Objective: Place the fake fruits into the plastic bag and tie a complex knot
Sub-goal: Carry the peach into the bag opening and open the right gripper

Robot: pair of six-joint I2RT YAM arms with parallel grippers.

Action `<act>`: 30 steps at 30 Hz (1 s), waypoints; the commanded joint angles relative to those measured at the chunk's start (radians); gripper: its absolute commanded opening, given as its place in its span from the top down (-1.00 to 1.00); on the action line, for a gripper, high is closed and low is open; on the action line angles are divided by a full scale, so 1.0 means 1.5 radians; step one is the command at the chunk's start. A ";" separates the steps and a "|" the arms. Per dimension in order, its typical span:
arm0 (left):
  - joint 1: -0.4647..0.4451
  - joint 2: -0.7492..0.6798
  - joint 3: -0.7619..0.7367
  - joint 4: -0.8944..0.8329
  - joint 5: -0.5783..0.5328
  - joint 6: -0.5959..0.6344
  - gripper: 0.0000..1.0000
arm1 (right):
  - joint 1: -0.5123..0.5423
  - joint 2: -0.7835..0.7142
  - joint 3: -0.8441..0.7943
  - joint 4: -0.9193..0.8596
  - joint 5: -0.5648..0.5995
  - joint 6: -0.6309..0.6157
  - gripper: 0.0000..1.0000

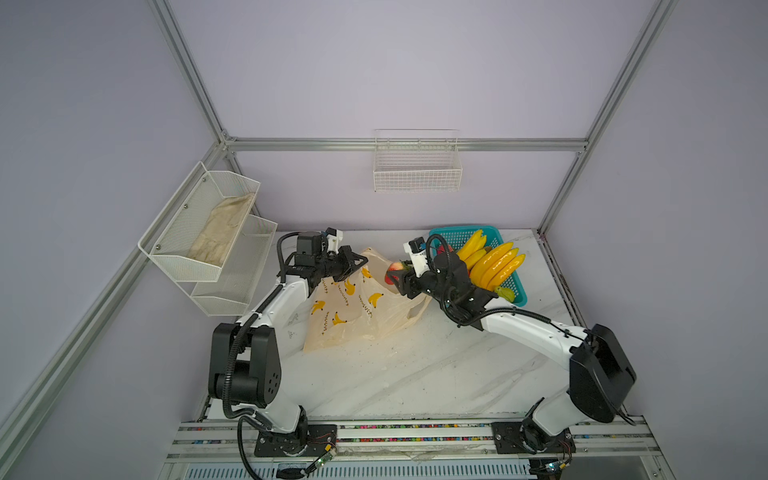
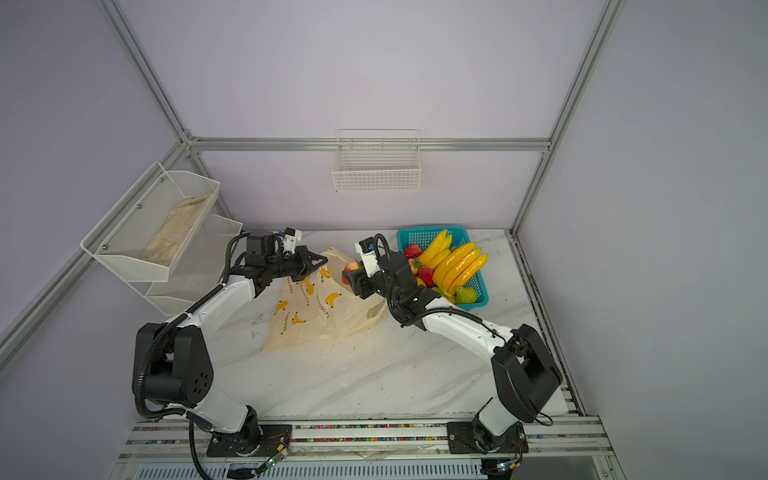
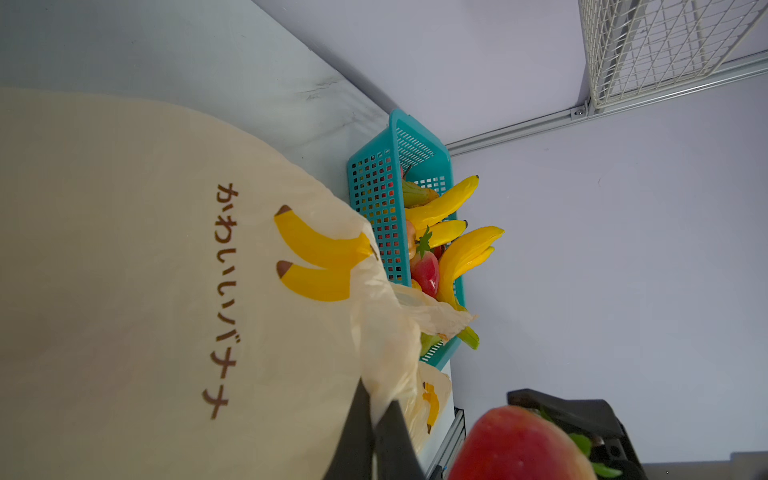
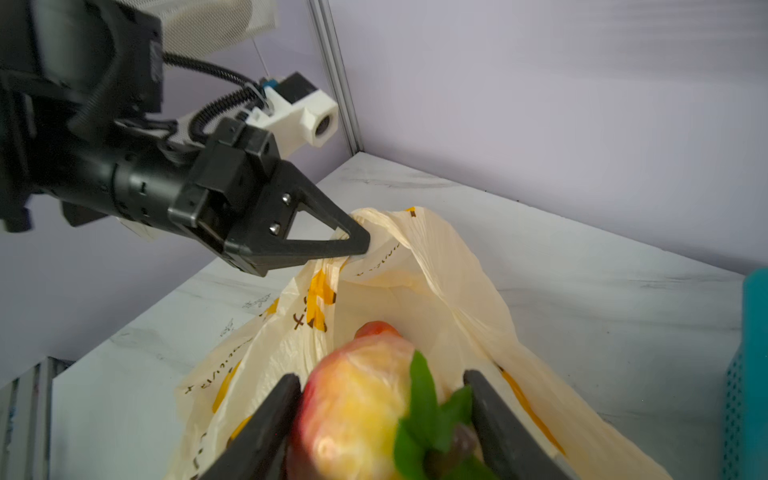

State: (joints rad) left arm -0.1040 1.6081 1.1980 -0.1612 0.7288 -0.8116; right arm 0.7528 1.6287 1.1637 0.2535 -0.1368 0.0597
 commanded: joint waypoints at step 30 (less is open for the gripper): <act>-0.025 -0.001 -0.009 0.011 0.023 0.001 1.00 | 0.010 0.330 0.156 0.152 -0.090 0.432 -0.19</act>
State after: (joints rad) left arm -0.1341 1.6081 1.1980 -0.1650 0.7364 -0.8116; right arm 0.7589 2.1132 1.3670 0.3725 -0.2134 0.5907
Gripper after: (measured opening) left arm 0.047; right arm 0.599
